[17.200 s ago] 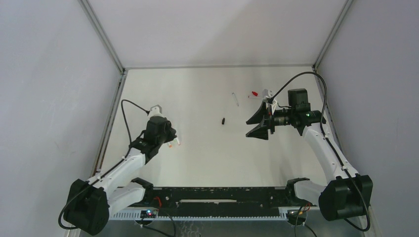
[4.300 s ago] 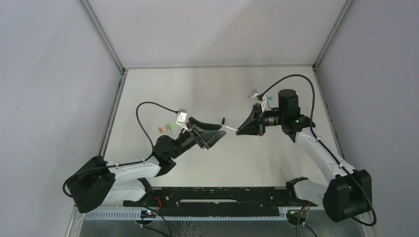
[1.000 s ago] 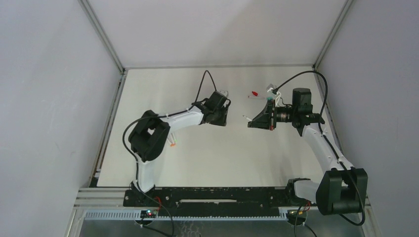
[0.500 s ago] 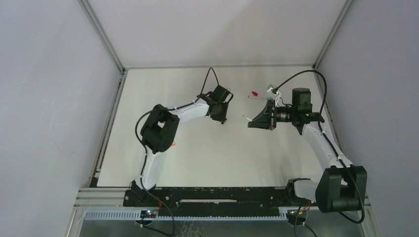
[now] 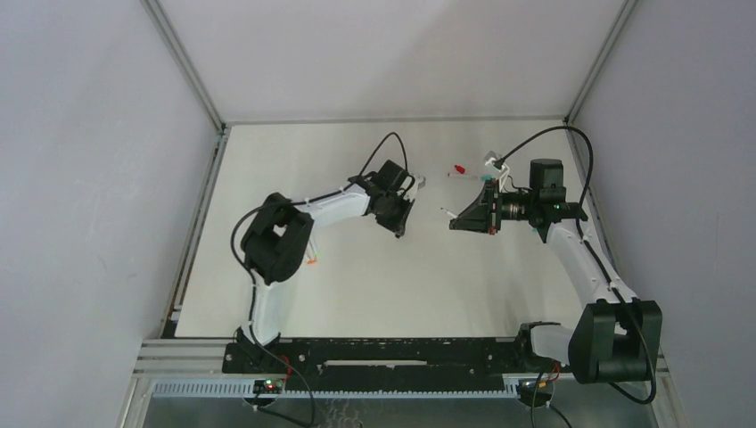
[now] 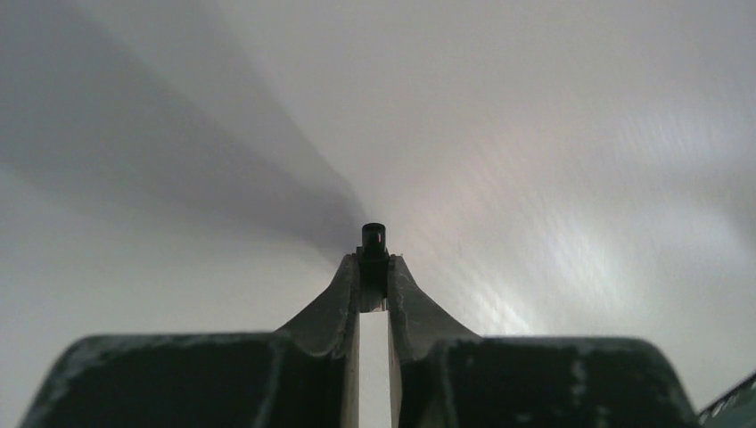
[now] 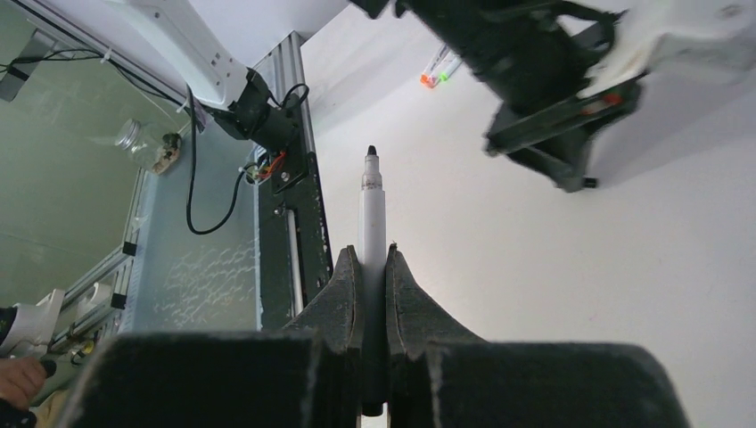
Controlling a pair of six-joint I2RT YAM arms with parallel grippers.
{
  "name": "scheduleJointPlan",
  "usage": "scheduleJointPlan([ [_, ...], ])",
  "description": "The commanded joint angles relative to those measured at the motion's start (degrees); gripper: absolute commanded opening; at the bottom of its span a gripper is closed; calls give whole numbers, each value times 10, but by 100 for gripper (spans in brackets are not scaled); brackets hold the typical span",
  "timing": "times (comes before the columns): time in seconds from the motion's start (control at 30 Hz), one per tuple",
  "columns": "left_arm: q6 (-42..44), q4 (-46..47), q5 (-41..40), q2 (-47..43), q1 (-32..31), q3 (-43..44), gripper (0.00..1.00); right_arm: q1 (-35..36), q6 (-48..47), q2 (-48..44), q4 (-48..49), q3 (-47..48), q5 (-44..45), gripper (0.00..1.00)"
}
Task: Insert the pens into the pen caps
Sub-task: Move the pen cap to the center of the board.
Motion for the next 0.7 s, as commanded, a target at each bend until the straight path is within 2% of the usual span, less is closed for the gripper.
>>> scheduleJointPlan([
  [0.0,203,-2,66,-125,-17,-77,4,-7,-22,-6,-13,32,-16,0],
  [0.17,377,-18,88,-199,-32,-172,5,-27,-33,-18,-26,36,-22,0],
  [0.33,496,-63,54,-197,-61,-202,9,-50,-32,-26,-29,36,-35,0],
  [0.47,516,-91,19,-172,-79,-205,9,-68,-32,-28,-33,36,-49,0],
  [0.67,537,-99,12,-171,-99,-216,10,-80,-32,-25,-37,36,-62,0],
])
